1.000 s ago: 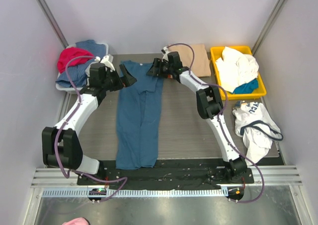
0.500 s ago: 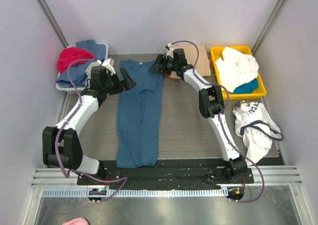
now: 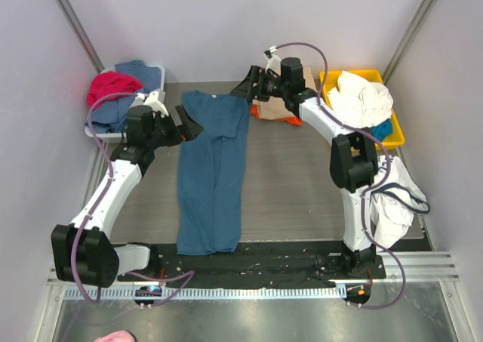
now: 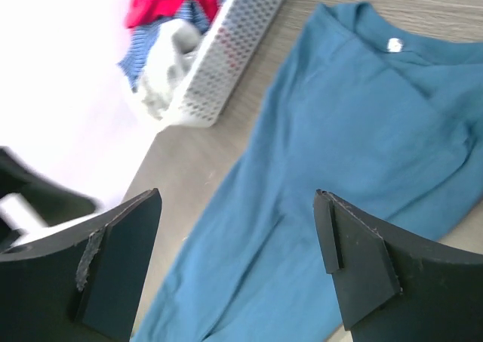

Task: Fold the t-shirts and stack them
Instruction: Fold the tshirt

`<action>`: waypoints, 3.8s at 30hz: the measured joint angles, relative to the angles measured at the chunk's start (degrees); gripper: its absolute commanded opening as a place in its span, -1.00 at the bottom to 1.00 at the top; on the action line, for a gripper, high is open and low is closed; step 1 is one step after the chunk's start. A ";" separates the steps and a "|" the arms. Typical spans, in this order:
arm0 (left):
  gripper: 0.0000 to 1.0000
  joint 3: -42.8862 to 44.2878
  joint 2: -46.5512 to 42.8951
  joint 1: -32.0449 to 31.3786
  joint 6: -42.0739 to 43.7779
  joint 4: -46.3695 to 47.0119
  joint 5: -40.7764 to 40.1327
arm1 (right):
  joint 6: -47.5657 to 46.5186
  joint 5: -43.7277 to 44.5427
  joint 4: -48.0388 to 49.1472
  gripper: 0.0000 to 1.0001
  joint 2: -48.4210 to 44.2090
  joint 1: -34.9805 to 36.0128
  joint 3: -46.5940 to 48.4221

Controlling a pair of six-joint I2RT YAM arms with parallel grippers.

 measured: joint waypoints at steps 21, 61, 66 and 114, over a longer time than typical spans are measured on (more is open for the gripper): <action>1.00 -22.10 -19.96 -3.56 -3.56 -10.32 -9.77 | -3.56 38.62 -23.45 0.85 -33.20 30.08 -47.78; 0.99 -18.34 -33.83 -3.67 -5.92 -22.58 -22.43 | 0.74 63.41 -30.71 0.90 -0.37 35.10 -10.91; 0.99 -18.34 -33.66 -3.67 -5.79 -22.75 -22.53 | 1.01 62.95 -30.51 0.90 0.39 33.86 -9.92; 0.49 -40.59 -35.87 -39.87 -27.61 -16.44 -30.56 | 1.01 52.41 -25.57 0.90 -46.23 27.36 -58.47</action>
